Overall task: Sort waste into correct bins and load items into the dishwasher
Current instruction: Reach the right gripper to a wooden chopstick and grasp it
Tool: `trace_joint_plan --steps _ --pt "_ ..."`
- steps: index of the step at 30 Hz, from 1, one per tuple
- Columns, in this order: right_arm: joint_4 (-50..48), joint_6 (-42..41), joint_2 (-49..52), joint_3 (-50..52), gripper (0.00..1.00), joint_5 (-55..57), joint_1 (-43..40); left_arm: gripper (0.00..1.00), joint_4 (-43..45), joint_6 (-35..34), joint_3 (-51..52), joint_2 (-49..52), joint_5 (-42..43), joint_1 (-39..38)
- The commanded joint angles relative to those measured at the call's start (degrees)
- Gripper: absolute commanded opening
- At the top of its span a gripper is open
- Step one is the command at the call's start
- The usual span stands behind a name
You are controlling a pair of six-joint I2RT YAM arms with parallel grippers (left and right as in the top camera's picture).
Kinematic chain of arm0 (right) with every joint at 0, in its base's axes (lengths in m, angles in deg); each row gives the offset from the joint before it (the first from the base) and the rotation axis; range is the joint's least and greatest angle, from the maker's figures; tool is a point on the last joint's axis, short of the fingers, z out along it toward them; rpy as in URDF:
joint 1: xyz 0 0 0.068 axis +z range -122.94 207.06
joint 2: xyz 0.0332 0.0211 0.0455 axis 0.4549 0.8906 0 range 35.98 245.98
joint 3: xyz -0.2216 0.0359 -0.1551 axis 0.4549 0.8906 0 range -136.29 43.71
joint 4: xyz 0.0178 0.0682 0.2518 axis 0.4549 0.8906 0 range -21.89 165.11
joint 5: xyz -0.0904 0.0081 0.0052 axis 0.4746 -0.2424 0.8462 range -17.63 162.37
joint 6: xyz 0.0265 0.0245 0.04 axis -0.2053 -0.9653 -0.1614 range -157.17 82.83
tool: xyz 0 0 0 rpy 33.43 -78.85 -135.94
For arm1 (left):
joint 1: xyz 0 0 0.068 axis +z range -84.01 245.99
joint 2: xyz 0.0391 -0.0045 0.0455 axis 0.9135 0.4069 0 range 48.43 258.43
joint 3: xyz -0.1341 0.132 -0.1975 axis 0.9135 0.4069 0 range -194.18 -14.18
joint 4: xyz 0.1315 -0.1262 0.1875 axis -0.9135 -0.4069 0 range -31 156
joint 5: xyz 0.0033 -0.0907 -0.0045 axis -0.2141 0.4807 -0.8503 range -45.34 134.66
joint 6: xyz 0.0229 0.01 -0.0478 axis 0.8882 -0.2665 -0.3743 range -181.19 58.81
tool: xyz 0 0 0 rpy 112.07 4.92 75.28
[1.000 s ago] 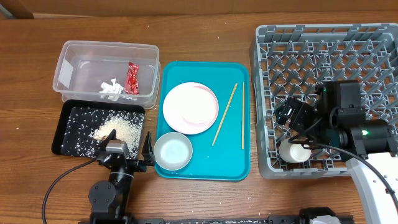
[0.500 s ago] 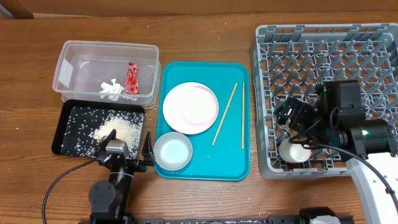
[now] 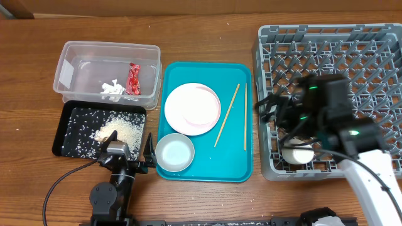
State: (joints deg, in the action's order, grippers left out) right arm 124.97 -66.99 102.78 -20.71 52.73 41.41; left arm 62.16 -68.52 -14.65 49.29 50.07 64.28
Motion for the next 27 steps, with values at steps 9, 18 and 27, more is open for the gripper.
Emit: trace_joint_plan --steps 9,18,27 --pt "-9.5 -2.4 5.2 -0.8 0.96 17.0 20.5 1.00 -0.2 -0.6 0.2 -0.5 0.2 0.5" --pt "-12.0 -5.1 22.2 -1.6 0.90 19.6 17.4 1.00 -0.2 -0.6 0.2 -0.5 0.2 0.5" --pt "-17.8 0.9 32.9 -1.7 0.64 20.0 10.3 1.00 -0.2 -0.6 0.2 -0.5 0.2 0.5"
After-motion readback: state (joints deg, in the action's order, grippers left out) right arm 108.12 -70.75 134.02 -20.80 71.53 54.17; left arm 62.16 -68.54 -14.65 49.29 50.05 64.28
